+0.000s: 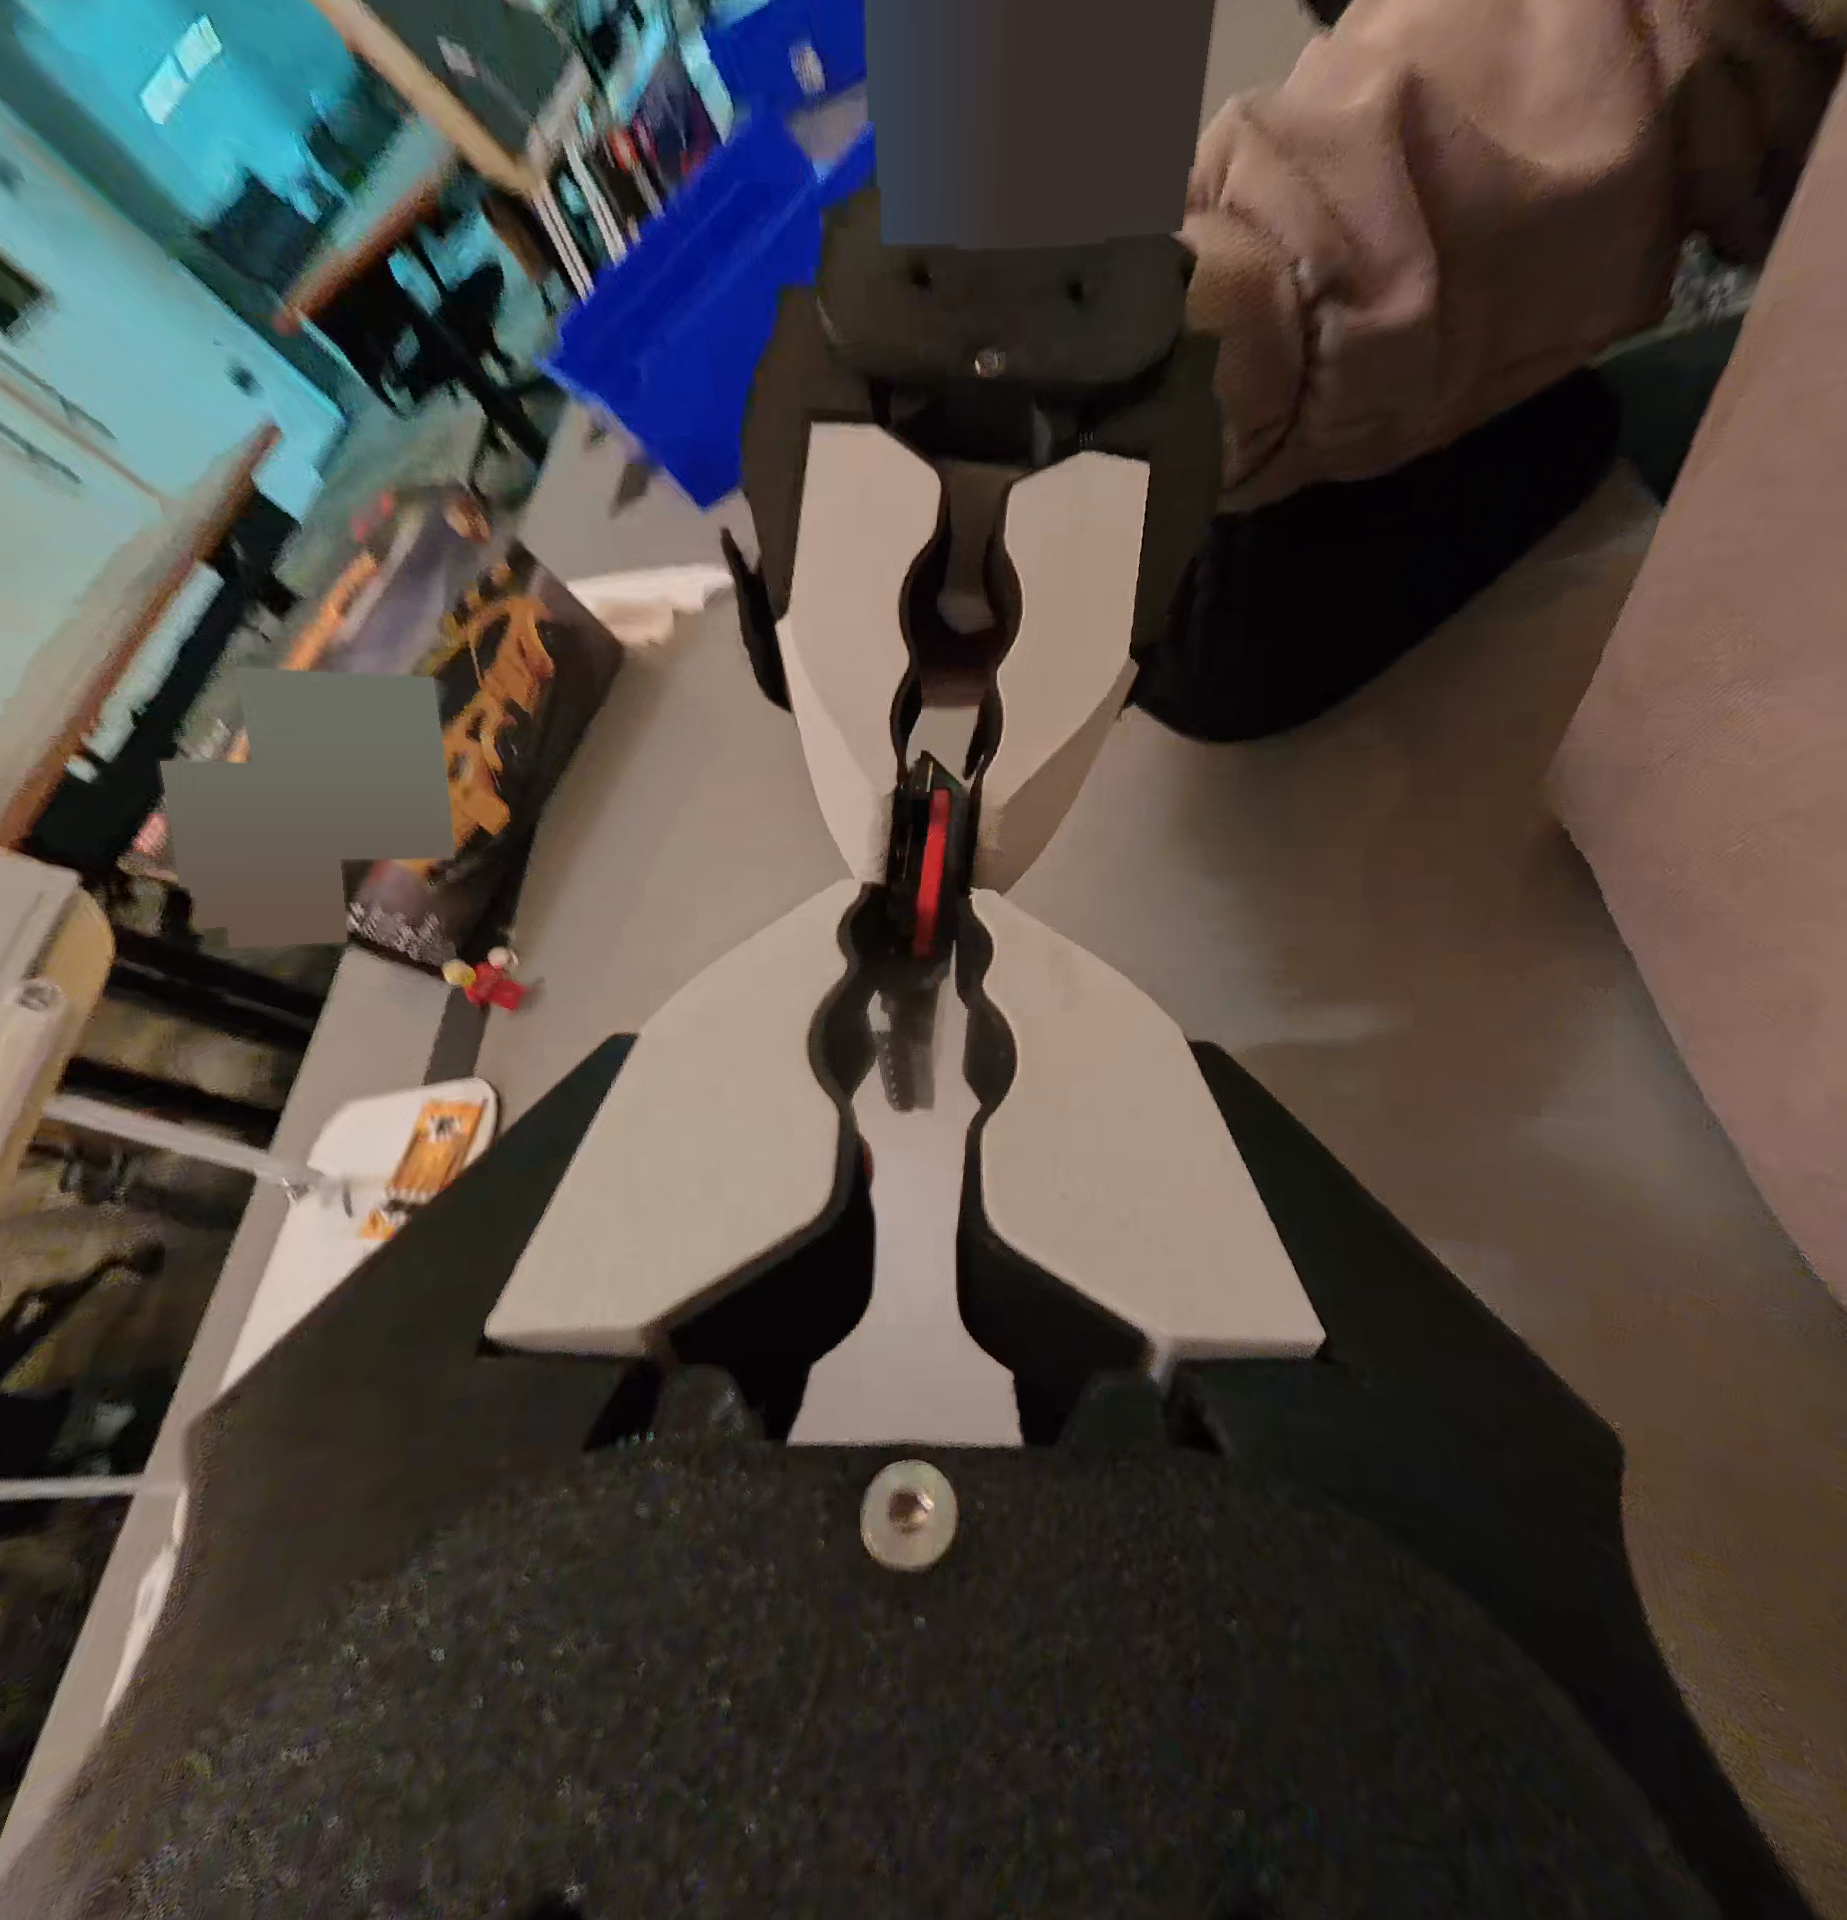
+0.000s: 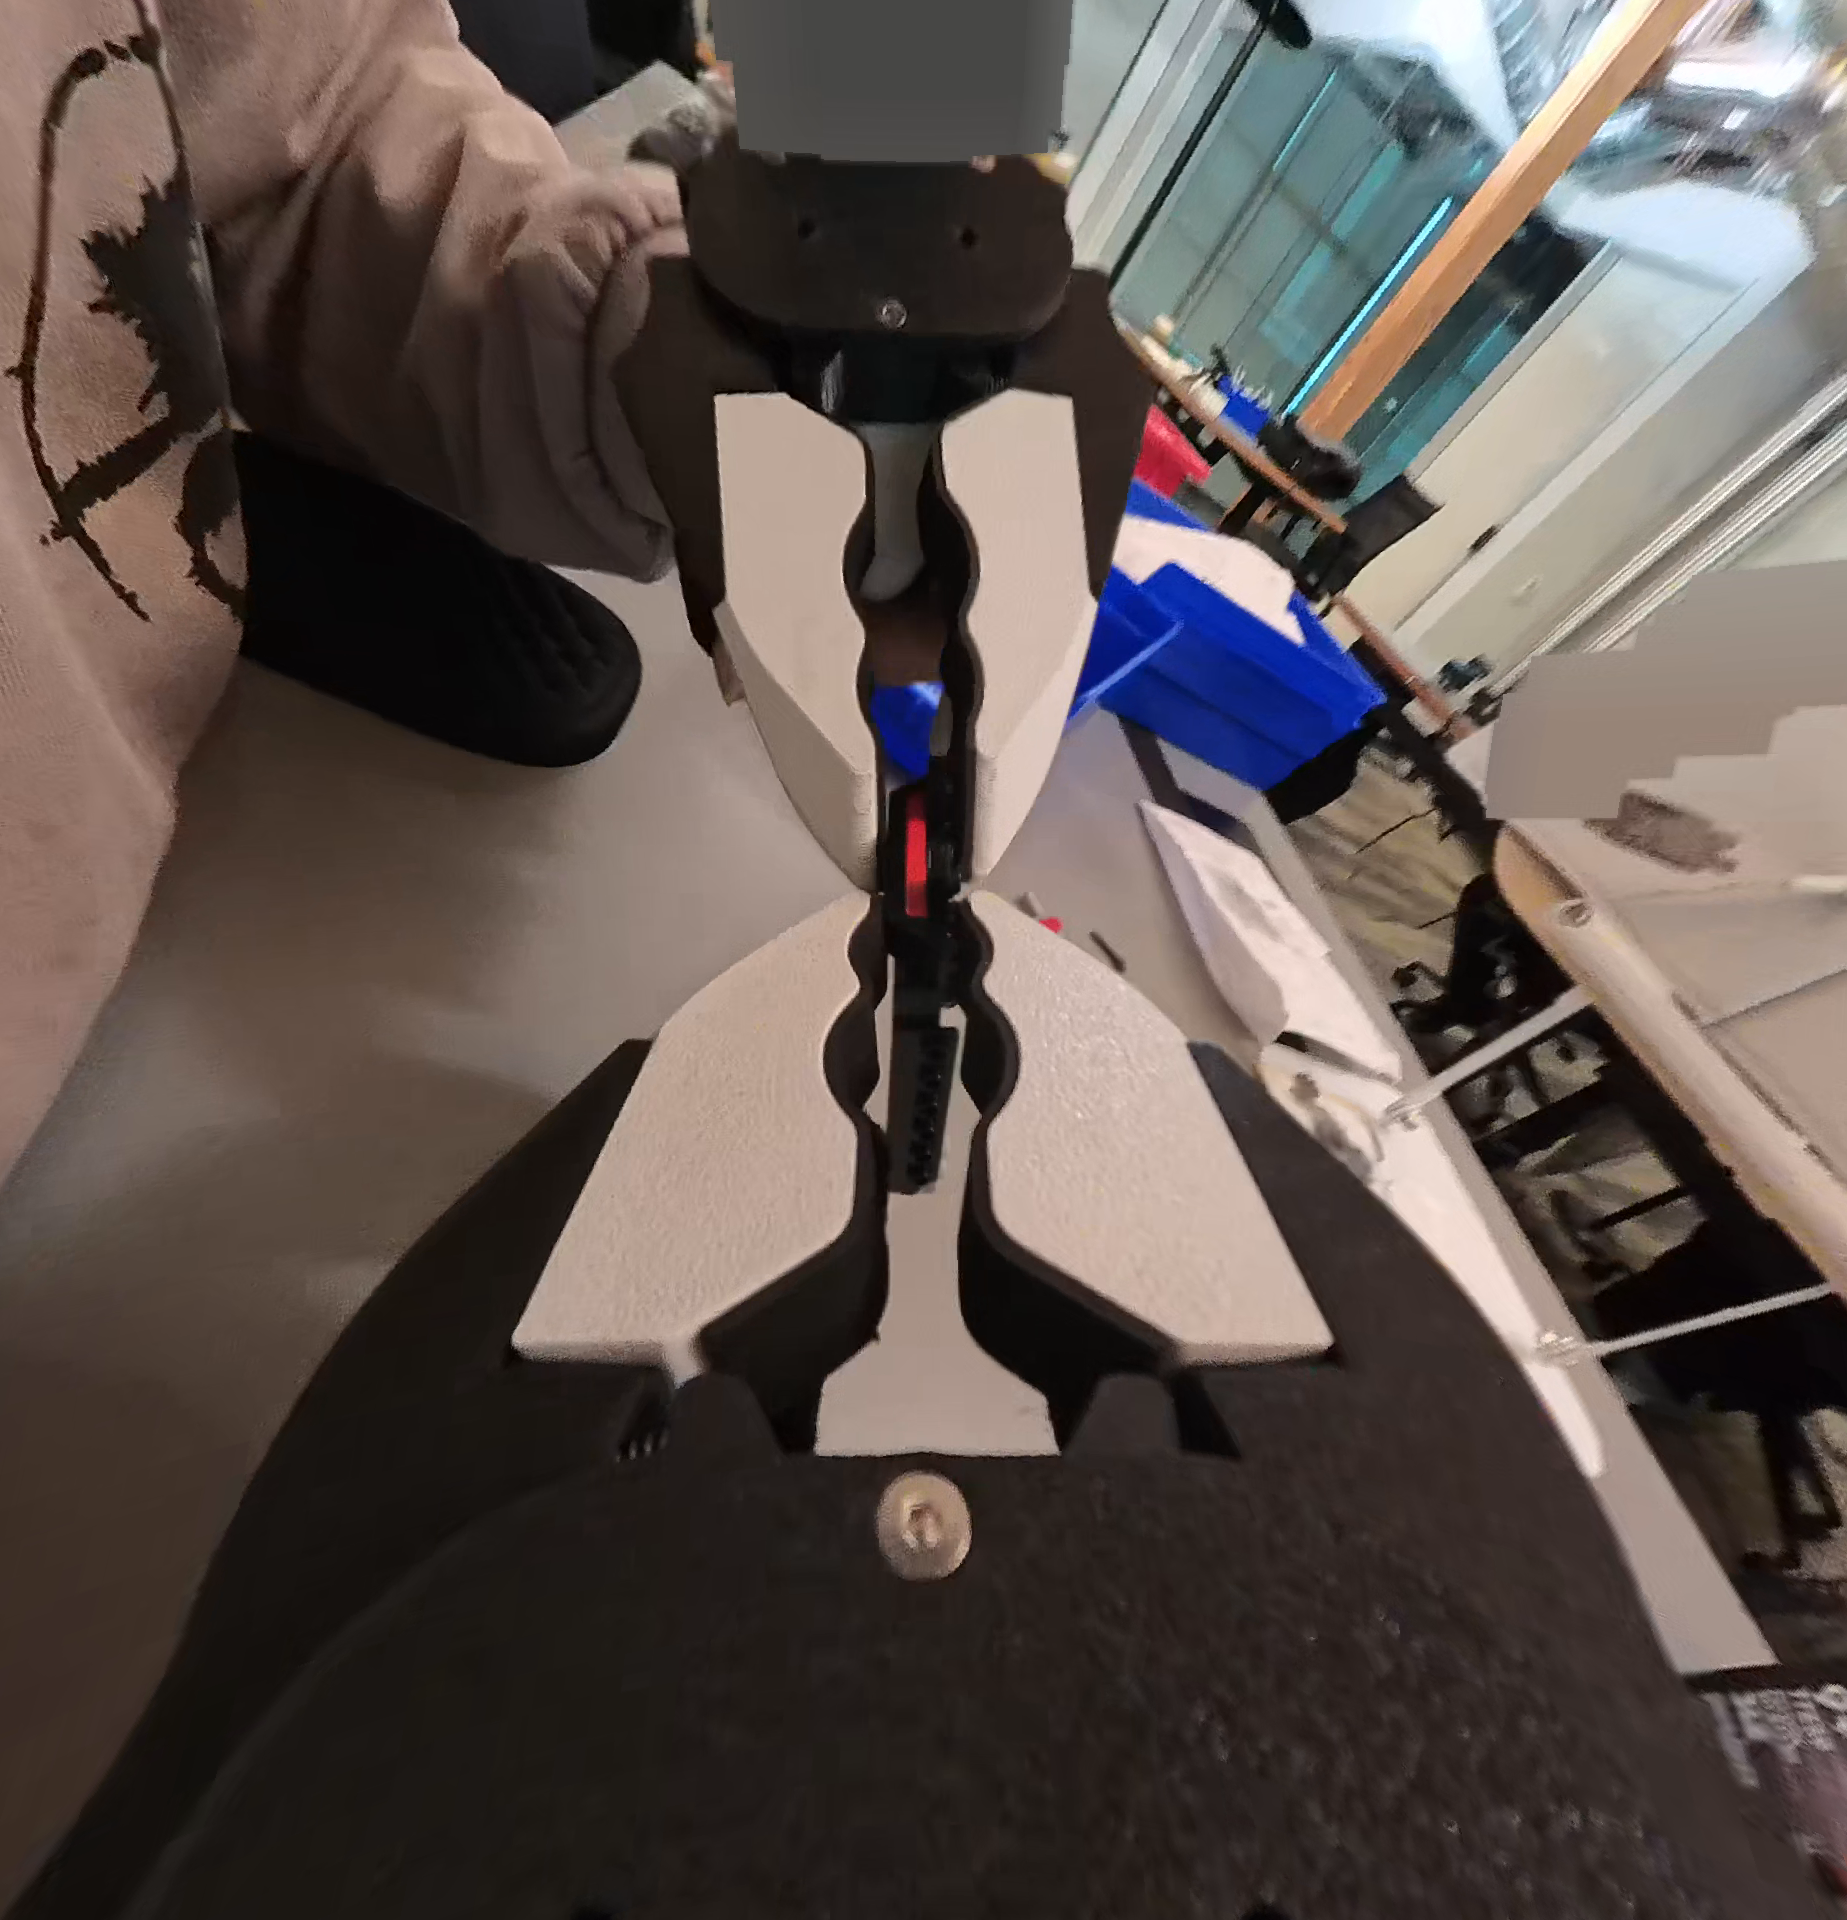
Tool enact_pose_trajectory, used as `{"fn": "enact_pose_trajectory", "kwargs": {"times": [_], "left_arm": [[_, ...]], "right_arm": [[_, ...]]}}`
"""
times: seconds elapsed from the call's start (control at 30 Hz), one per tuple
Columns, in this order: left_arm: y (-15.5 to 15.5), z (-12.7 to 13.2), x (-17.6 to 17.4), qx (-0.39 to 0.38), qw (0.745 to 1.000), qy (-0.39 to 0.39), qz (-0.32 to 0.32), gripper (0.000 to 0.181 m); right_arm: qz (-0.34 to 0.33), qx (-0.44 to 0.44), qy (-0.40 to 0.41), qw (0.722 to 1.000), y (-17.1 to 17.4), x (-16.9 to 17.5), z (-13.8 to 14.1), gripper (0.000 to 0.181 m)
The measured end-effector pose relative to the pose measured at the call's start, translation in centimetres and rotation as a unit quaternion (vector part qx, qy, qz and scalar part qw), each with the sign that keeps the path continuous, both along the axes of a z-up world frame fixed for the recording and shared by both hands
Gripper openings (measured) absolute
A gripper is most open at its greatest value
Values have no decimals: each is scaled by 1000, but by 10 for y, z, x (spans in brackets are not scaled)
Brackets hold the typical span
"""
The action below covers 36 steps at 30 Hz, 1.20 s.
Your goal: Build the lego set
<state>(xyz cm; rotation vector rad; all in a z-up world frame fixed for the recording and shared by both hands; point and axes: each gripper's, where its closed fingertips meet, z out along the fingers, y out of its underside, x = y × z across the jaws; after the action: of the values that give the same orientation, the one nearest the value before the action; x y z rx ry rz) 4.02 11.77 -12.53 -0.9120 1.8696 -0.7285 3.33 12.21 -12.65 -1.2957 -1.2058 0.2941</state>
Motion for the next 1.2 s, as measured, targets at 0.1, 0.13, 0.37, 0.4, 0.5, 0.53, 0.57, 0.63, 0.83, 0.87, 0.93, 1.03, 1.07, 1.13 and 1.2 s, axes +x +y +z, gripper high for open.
{"fn": "enact_pose_trajectory", "kwargs": {"times": [0.1,0.13,0.37,0.4,0.5,0.53,0.57,0.63,0.83,0.87,0.93,1.03,1.07,1.13,1.2], "left_arm": [[-5,3,-4,-6,999,-46,-19,14],[-7,4,-5,-12,998,-57,-25,13],[-3,-4,-2,-46,999,-17,-14,13],[-1,-7,-2,-47,999,-5,-9,14],[2,-14,-1,-30,999,14,-3,14],[1,-15,-1,-28,999,17,-3,13],[1,-16,-1,-26,999,21,-2,13],[0,-15,0,-36,999,8,-7,13],[2,-14,-3,-7,999,-37,0,12],[1,-14,-3,2,999,-42,0,12],[-1,-12,-3,35,998,-46,4,12],[1,-7,-1,133,989,-66,20,12],[3,-6,0,170,983,-72,25,12],[6,-5,3,260,961,-88,35,12],[8,-2,3,324,939,-109,34,12]], "right_arm": [[3,36,-18,999,-3,-3,1,11],[11,36,-15,999,-5,-4,2,11],[41,-52,41,997,-4,-2,-6,12],[33,-66,37,997,-2,-1,-9,12],[27,-65,39,997,-4,0,-8,12],[24,-60,31,997,-4,1,-9,12],[18,-57,23,998,-4,1,-12,12],[20,-43,23,999,-4,1,-11,12],[37,18,9,999,-12,3,-1,11],[39,32,0,999,-14,2,-1,11],[38,52,-16,998,-17,3,1,11],[10,96,-32,995,-16,5,3,12],[-3,92,-25,995,-15,7,3,13],[-14,58,-2,998,-16,12,0,25],[0,-32,56,998,-20,18,-2,42]]}}
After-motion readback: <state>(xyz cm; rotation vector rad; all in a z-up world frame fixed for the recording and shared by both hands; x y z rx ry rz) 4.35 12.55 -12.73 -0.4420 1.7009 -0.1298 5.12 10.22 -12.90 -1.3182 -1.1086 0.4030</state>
